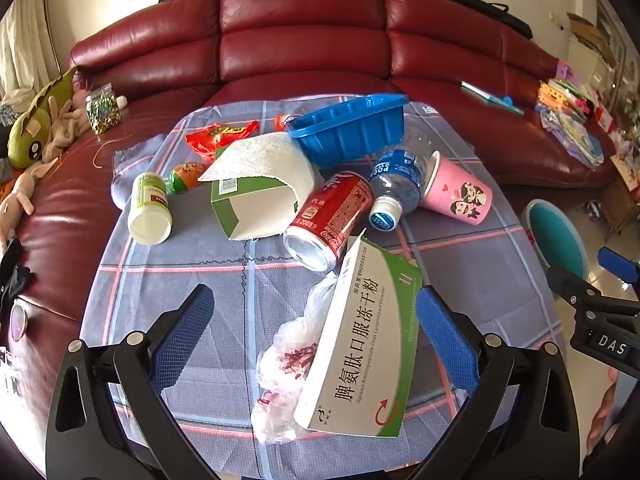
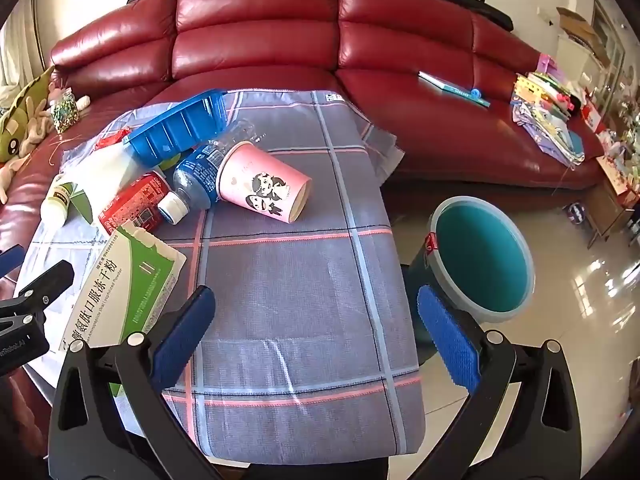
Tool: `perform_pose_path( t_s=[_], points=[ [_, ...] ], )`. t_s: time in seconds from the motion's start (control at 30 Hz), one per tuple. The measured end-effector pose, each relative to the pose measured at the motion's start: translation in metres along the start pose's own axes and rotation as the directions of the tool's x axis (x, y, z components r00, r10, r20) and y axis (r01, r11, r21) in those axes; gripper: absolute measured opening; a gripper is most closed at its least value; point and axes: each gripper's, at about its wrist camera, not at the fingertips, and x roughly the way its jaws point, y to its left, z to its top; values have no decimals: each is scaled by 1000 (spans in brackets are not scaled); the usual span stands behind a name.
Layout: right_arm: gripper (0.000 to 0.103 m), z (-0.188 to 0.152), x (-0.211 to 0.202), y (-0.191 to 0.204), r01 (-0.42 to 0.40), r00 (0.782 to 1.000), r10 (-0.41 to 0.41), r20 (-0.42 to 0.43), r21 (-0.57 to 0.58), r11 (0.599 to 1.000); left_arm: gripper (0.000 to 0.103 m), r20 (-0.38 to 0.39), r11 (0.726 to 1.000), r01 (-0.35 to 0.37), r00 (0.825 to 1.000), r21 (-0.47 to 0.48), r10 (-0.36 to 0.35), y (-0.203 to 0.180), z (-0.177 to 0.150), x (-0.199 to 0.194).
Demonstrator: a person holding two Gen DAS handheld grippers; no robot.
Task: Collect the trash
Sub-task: 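Move both tools toward the green-white medicine box and plastic bag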
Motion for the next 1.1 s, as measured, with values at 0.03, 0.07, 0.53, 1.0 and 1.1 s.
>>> perform_pose_path(
  t_s=[0.03, 0.07, 0.53, 1.0, 1.1],
  points=[
    [97, 0, 0, -1, 2, 1000, -2, -1, 1, 1000, 101, -1, 1000, -1, 1000, 1, 1, 1, 1, 1],
    [97, -1, 0, -1, 2, 1000, -2, -2, 3, 1000, 101, -4, 1000, 0, 1000, 1, 0, 1, 1, 1],
    [97, -10, 6, -16, -33, 998, 36, -48, 68, 997, 101, -107, 1000, 14, 994, 3, -14, 24, -23, 16],
    [97, 0, 25, 61, -201, 965, 196, -176, -13, 979, 101, -130, 999, 18, 991, -27, -21, 81, -35, 22],
    [97, 0, 29, 83, -228, 954, 216, -210, -36, 973, 101, -135, 999, 32, 990, -28, -35, 92, -36, 25]
  ],
)
